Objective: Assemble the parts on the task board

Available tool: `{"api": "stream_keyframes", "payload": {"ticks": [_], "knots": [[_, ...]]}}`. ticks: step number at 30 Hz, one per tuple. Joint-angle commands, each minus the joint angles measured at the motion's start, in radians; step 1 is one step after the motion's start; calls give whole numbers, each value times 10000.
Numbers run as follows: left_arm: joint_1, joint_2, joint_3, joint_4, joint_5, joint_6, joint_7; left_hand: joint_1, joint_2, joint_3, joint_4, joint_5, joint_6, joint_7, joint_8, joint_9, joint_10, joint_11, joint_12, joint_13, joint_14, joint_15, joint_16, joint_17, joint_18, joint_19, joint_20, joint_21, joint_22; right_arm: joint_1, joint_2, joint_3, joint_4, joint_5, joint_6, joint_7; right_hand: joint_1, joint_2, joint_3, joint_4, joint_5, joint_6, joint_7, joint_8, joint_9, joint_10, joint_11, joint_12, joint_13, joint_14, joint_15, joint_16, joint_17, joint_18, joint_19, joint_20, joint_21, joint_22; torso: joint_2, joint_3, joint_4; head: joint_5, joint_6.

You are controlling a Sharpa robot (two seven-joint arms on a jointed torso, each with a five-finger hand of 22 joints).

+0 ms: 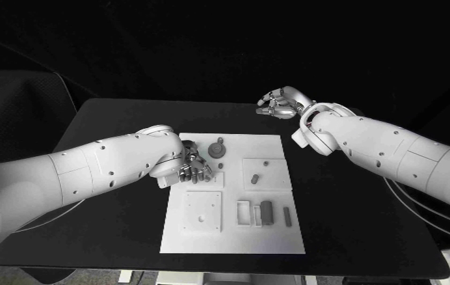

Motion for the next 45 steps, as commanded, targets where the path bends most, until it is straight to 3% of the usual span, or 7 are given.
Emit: {"api": "stream_keyframes", "payload": {"ticks": [1,4,10,14,32,45], "knots": [[-5,14,2,10,7,-101,100,-134,-19,-114,13,-36,74,-27,50,12,100,2,30,15,90,2,37,19,118,85,19,59,11,-8,9,1,13,-41,135,47,-98,-39,-2,75,-50,2,56,63,-4,-38,11,-13,-17,-79,-13,-58,-9,-104,-83,18,189,-17,3,7,2,4,5],[-5,8,3,4,7,-115,113,-166,-16,-133,31,-34,80,-28,51,13,104,0,32,17,95,0,39,23,119,91,18,63,11,-11,5,1,9,-41,133,47,-99,-38,-2,75,-50,1,56,63,-4,-39,11,-13,-17,-79,-13,-58,-10,-104,-83,18,189,-17,2,6,-4,9,10],[-5,21,3,-19,367,-48,87,143,546,86,-78,3,165,-60,76,41,155,-51,62,38,152,-60,60,93,190,156,-27,109,12,-12,3,1,6,-41,135,43,-102,-38,-1,76,-50,1,56,64,-5,-39,11,-13,-18,-79,-13,-58,-10,-104,-83,18,189,-18,1,13,-1,12,4],[-5,23,2,-6,557,-24,82,439,734,263,-214,1,182,-65,74,50,160,-60,64,43,156,-74,59,128,208,159,-35,121,9,-13,9,1,2,-41,139,44,-104,-37,-1,76,-49,1,56,64,-5,-39,11,-12,-19,-80,-12,-58,-11,-104,-83,18,189,-19,1,11,0,13,-1],[-5,43,-1,-4,707,39,134,728,1105,516,-232,6,418,-109,183,113,270,-85,103,63,216,-89,93,200,207,204,-21,170,16,-18,7,0,-7,-41,148,42,-109,-36,2,76,-49,0,56,66,-5,-40,11,-11,-22,-81,-12,-58,-14,-104,-85,17,189,-21,1,10,-6,17,-29],[-4,16,-4,48,-408,-19,236,867,1077,573,-330,-2,482,-127,207,132,326,-108,124,74,248,-104,115,234,220,220,-28,198,24,-19,-13,0,4,-41,160,38,-116,-33,3,80,-49,0,56,67,-6,-40,11,-10,-23,-81,-11,-57,-15,-105,-85,17,190,-22,5,8,-4,17,-36]]}}
